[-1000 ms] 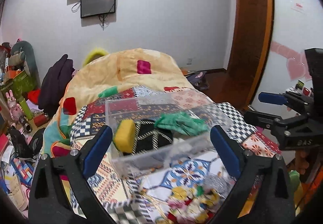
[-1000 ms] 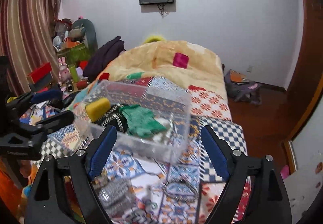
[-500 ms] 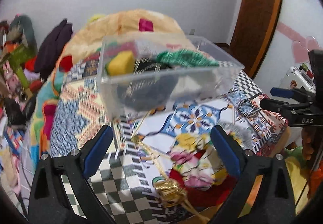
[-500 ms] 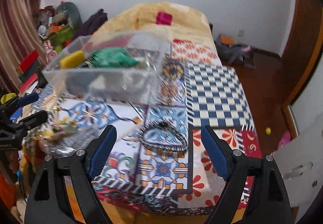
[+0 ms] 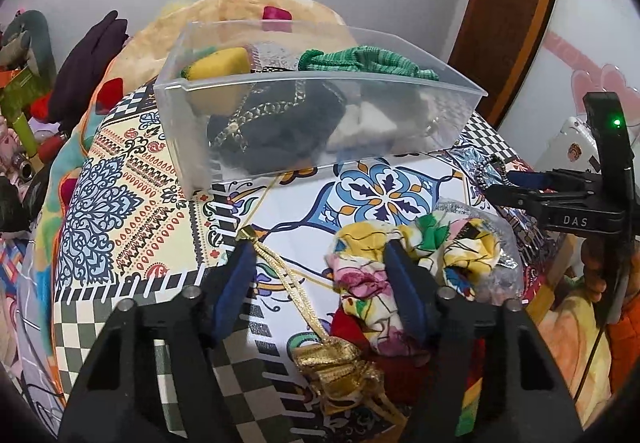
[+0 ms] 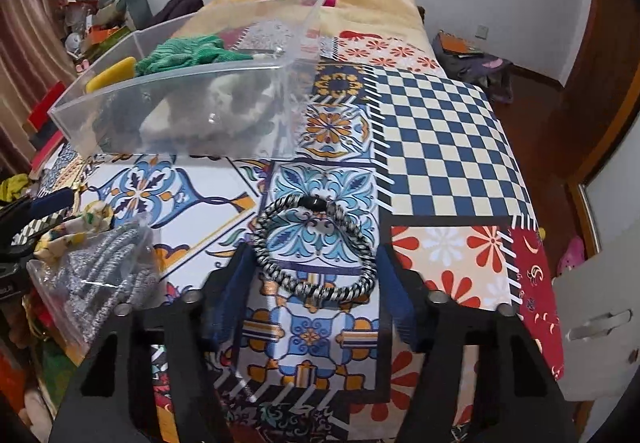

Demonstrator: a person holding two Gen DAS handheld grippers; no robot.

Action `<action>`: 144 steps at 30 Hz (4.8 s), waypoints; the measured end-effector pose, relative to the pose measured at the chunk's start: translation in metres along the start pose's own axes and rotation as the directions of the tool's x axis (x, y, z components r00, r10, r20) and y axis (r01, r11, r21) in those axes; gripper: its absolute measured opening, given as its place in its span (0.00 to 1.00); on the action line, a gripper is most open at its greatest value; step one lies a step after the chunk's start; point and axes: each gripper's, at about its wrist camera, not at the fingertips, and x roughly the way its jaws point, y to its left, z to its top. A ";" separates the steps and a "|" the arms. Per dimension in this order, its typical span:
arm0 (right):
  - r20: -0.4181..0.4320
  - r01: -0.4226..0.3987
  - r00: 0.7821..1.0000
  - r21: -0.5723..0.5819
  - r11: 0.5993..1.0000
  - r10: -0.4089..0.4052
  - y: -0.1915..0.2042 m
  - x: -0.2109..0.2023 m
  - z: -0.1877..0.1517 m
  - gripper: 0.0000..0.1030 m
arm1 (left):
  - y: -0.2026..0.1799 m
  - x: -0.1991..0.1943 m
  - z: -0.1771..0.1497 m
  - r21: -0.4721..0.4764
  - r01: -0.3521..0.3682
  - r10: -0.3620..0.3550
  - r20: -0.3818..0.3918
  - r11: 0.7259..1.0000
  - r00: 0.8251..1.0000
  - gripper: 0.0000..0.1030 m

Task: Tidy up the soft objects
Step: 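Grasp the floral scrunchie with the left gripper while the right grasps the braided cord, then lower the scrunchie and cord into the clear box and open both grippers, then grasp the red velvet pouch with the left gripper while the right grasps the steel-wool bag, then carry the pouch and steel-wool bag into the clear box and release both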

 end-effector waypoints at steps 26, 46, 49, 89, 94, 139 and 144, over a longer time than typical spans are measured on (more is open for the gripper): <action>0.159 -0.100 0.981 -0.080 0.992 0.112 0.033 -0.045 0.024 0.13 | 0.010 -0.045 0.026 -0.008 -0.006 0.007 0.146 1.000 0.989 0.08; 0.245 -0.127 0.956 -0.159 0.979 0.164 0.070 -0.043 0.079 0.13 | 0.031 -0.055 0.079 -0.145 0.016 0.026 0.281 0.989 0.959 0.08; 0.243 -0.123 0.957 -0.156 0.980 0.159 0.070 -0.038 0.087 0.13 | 0.034 -0.047 0.092 -0.176 0.040 0.013 0.291 0.984 0.957 0.08; 0.214 -0.079 0.970 -0.176 0.981 0.117 0.075 -0.059 0.052 0.89 | 0.012 -0.058 0.052 -0.042 -0.076 0.083 0.202 0.996 0.976 0.91; 0.105 -0.132 0.983 -0.144 0.981 0.148 0.076 -0.038 0.026 0.89 | 0.017 -0.043 0.029 -0.058 -0.074 0.081 0.123 0.996 0.989 0.91; 0.272 -0.105 0.954 -0.100 0.989 0.129 0.068 -0.067 0.057 0.28 | 0.006 -0.068 0.046 -0.016 -0.019 0.022 0.246 1.000 0.969 0.05; 0.338 -0.059 0.937 -0.100 0.993 0.090 0.070 -0.075 0.078 0.28 | 0.004 -0.072 0.070 -0.008 0.008 -0.005 0.274 1.000 0.962 0.05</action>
